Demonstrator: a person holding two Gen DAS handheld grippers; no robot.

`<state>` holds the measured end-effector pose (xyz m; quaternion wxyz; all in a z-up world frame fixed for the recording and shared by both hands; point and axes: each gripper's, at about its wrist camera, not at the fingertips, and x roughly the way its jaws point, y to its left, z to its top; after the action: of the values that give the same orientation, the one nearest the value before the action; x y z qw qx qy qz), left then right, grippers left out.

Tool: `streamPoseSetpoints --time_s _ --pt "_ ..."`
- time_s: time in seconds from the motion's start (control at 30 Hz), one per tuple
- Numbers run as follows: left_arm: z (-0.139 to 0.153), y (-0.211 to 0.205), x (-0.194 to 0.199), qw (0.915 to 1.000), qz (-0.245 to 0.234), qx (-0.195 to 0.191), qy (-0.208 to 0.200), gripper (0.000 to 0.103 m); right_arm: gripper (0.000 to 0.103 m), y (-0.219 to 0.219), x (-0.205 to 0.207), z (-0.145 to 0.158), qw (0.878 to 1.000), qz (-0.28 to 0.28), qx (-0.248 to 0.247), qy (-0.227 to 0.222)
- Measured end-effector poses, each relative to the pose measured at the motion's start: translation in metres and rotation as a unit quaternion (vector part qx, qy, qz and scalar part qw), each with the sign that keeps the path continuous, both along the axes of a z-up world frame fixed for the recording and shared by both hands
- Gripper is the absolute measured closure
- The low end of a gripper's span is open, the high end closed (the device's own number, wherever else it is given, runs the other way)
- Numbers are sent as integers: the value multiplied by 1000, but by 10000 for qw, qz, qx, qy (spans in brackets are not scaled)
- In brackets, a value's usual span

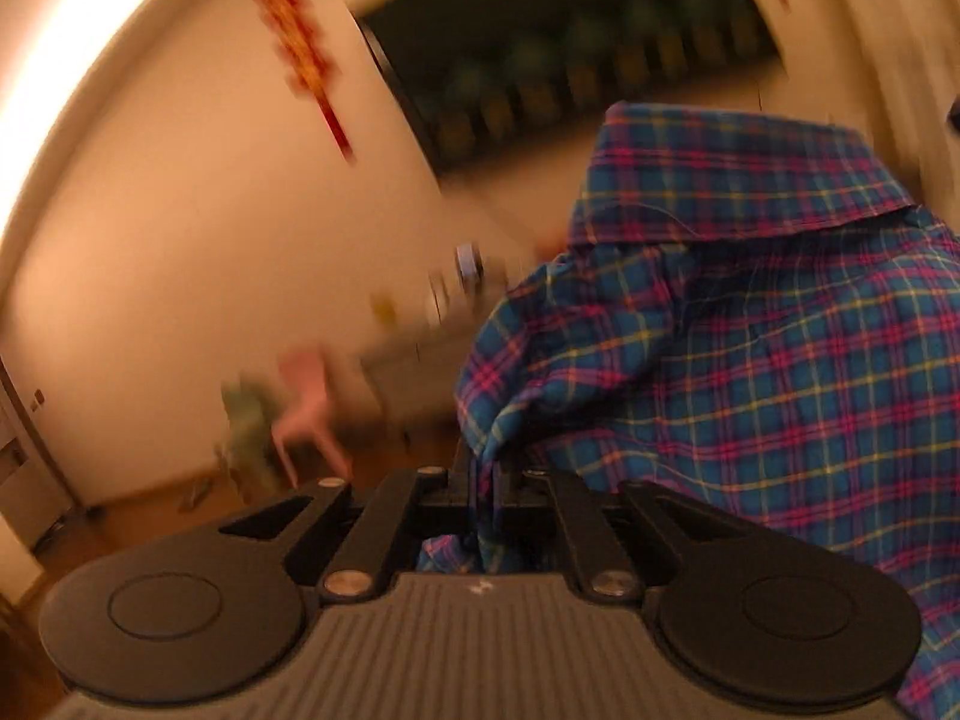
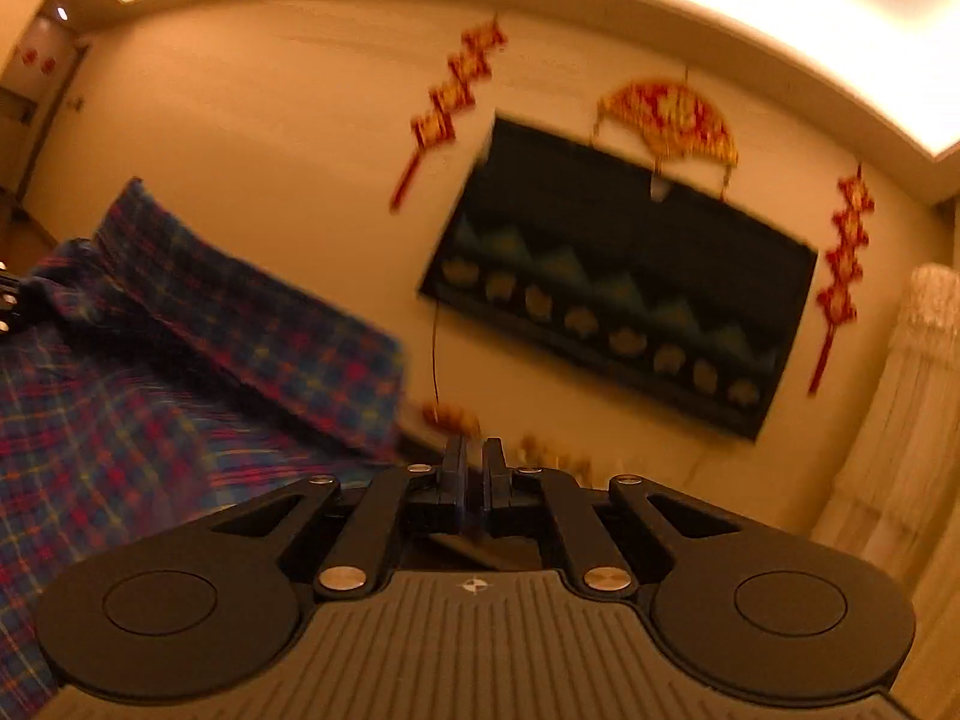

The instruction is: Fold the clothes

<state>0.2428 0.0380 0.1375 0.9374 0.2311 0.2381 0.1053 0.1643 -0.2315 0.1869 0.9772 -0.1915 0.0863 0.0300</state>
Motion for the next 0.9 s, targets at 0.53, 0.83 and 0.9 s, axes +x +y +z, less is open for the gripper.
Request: streamPoseSetpoints --time_s 0.53,0.83,0.9 --pt "-111 55 -141 9703 -567 -1689 1634 77 20 -35 -66 -174 9607 759 335 2648" --pt "-142 48 -182 9707 -508 -1487 1820 74 61 -80 -63 -212 9576 -287 452 2831" --pt "-142 47 -180 9711 -500 -1527 1763 74 73 -83 -58 -214 9647 -722 -441 2492"
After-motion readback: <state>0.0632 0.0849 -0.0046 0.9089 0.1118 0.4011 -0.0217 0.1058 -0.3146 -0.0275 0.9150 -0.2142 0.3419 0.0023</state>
